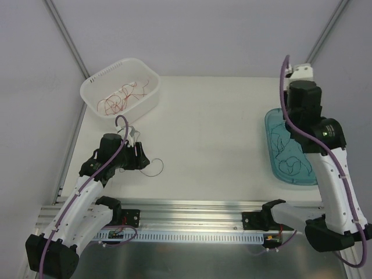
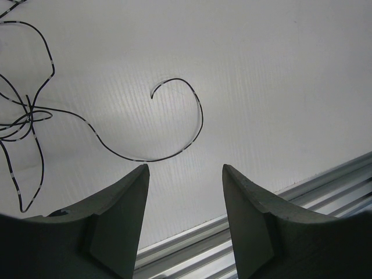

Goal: Untangle the cables

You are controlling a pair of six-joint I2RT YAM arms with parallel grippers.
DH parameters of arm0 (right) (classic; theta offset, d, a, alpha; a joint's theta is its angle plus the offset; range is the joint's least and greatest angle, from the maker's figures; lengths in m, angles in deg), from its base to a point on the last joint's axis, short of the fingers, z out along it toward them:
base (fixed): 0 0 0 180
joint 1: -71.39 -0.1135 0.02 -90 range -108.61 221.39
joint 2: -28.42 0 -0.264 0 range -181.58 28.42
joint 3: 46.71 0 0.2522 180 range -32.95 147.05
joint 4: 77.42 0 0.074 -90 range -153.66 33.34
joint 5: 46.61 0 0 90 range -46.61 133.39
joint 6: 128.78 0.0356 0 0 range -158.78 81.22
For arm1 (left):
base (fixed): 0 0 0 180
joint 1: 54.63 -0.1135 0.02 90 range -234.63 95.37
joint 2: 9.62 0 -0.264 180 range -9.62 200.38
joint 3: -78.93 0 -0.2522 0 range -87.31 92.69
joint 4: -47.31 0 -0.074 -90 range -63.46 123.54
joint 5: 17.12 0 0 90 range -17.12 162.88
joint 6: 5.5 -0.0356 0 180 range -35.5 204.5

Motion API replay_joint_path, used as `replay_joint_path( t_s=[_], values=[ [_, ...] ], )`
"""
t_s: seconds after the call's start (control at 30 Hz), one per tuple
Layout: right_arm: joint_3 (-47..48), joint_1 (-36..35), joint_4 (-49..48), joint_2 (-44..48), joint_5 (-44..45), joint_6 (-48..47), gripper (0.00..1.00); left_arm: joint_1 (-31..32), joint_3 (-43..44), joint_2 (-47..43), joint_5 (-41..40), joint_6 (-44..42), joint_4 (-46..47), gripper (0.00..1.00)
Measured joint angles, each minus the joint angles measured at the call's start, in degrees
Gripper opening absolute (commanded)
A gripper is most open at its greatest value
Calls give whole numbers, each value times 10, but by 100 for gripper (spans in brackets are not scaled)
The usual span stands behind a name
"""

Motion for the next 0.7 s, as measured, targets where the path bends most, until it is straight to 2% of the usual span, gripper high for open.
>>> replay_joint_path(
  t_s=[0.17, 0.33, 0.43, 0.6, 0.7],
  values=[
    [2, 137, -40, 31, 83, 2, 1, 0, 0, 0, 0, 0, 0, 54],
    [-42, 246, -73, 12, 89, 54, 1, 0, 0, 0, 0, 0, 0, 54],
    [-86, 297, -88, -25, 56, 101, 1, 0, 0, 0, 0, 0, 0, 54],
    [-169, 386, -108, -111, -48, 186, 2, 0, 0, -4, 0, 0, -2, 54],
    [-231, 436, -117, -141, -139, 245, 13, 0, 0, -4, 0, 0, -2, 54]
  ],
)
